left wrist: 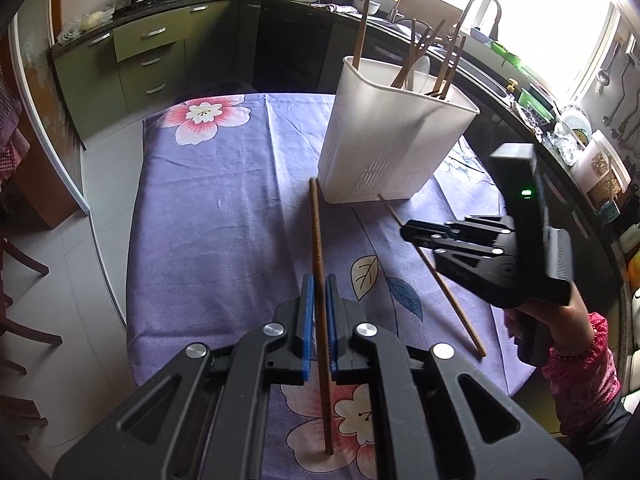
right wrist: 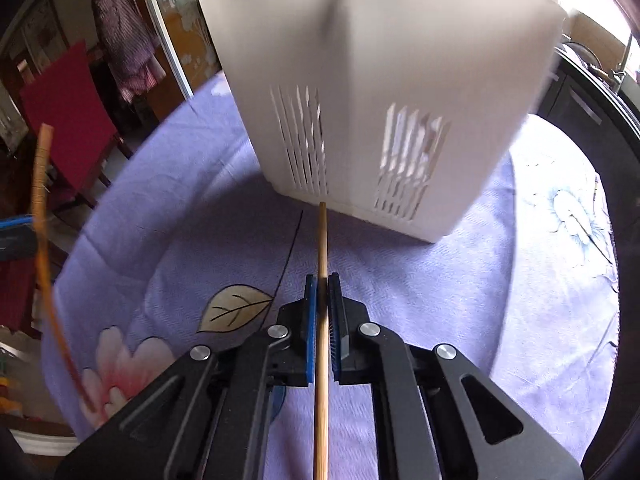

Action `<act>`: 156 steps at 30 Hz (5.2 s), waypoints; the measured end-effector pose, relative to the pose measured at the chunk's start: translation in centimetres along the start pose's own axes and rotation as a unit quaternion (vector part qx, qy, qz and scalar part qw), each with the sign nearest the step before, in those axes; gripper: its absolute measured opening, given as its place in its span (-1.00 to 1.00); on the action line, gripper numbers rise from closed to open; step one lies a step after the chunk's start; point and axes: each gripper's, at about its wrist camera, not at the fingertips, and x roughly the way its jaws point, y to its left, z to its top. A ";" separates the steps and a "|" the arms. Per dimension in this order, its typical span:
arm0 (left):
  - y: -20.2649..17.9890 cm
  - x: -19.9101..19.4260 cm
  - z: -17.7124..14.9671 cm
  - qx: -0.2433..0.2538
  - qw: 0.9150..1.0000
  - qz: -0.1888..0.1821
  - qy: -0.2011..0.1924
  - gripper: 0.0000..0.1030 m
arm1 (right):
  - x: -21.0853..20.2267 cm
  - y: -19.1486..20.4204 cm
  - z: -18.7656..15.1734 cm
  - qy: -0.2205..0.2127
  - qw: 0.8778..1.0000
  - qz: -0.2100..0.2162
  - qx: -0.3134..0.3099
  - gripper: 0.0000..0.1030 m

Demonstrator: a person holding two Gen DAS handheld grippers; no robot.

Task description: Organize utensils

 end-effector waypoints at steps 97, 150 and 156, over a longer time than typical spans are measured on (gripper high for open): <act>-10.9 -10.6 20.2 0.089 0.974 0.058 -0.200 -0.90 | -27.1 -6.7 2.2 -0.232 0.973 0.004 0.018 -0.87; -4.2 -4.9 5.0 0.021 0.979 0.043 -0.199 0.65 | -17.8 -4.4 4.2 -0.230 0.972 -0.017 0.050 -0.12; -4.3 -3.2 0.4 0.010 0.982 0.043 -0.184 0.79 | -17.0 -2.7 -5.3 -0.239 0.968 -0.039 0.057 0.68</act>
